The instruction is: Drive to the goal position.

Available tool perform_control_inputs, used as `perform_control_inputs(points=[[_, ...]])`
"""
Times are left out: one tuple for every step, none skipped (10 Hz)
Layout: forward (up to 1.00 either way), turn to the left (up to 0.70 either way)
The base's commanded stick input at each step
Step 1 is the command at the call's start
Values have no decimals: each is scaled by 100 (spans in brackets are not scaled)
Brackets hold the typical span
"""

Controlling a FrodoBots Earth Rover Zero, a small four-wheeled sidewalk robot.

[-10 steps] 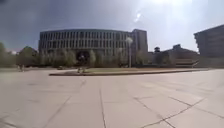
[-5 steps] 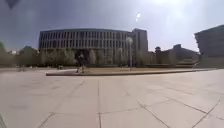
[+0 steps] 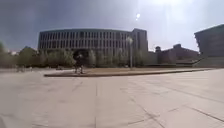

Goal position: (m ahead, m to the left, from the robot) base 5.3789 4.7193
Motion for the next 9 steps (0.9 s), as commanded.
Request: perform_control_inputs(points=[[70,1],[70,1],[70,1],[70,1],[70,1],[70,1],[70,1],[70,1],[70,1]])
